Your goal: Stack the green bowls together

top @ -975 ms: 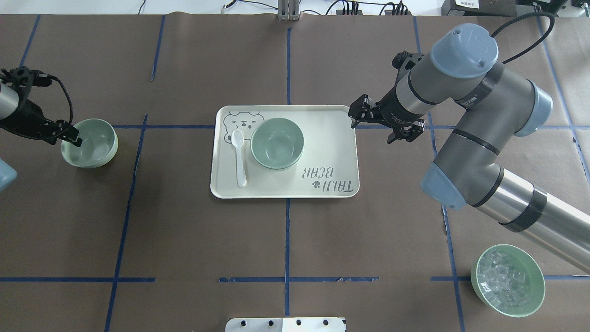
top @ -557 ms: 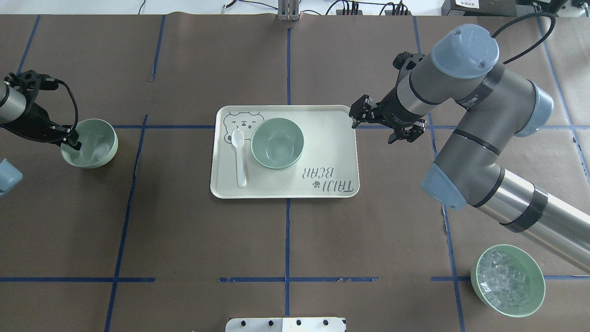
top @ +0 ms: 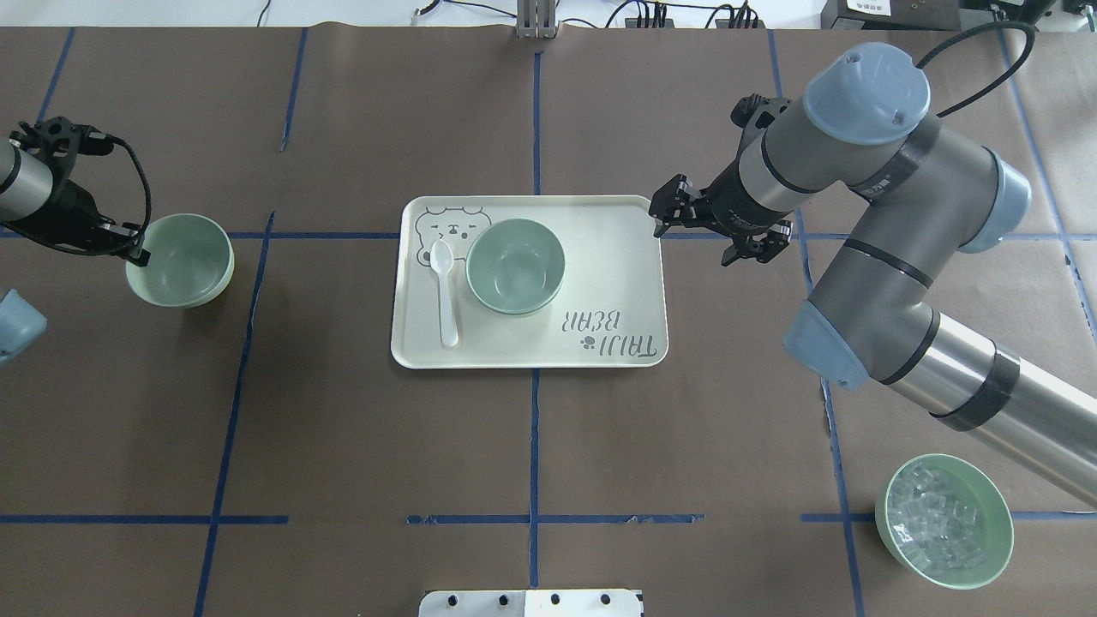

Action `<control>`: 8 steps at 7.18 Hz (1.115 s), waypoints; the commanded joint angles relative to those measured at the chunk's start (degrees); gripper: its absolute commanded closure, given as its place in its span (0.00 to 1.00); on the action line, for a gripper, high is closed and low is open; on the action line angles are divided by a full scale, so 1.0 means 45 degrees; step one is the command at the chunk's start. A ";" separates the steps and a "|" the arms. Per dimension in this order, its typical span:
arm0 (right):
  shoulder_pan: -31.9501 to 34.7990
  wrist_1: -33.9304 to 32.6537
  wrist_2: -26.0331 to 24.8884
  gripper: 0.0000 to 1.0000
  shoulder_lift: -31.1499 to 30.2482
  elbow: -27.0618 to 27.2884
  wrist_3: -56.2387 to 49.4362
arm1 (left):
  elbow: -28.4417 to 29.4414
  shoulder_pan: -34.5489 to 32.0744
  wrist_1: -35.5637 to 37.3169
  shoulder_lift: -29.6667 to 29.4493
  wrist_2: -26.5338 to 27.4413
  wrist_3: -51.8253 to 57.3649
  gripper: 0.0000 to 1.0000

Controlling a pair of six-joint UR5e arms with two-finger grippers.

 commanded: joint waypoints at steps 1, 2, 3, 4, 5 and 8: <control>0.0502 0.0003 0.0622 0.00 -0.0569 0.0409 -0.0077 | -0.1085 0.0030 0.0098 -0.1315 -0.0043 -0.3072 1.00; 0.0893 -0.0016 0.0877 0.00 -0.1251 0.0818 -0.1064 | -0.1069 0.0707 0.0157 -0.2717 -0.0043 -0.5897 1.00; 0.1245 0.0003 0.0918 0.00 -0.1780 0.0919 -0.1925 | -0.0933 0.2396 0.0293 -0.3659 0.0189 -0.8265 1.00; 0.1345 0.0003 0.0919 0.00 -0.2037 0.0920 -0.2417 | -0.0681 0.3669 0.0797 -0.4925 0.1081 -1.0107 1.00; 0.1365 0.0081 0.0919 0.00 -0.2194 0.0940 -0.2461 | -0.0407 0.4088 0.2213 -0.6195 0.1554 -1.0260 1.00; 0.1346 0.0160 0.0899 0.00 -0.2371 0.0920 -0.2461 | -0.0347 0.4267 0.2579 -0.6598 0.1907 -1.0184 1.00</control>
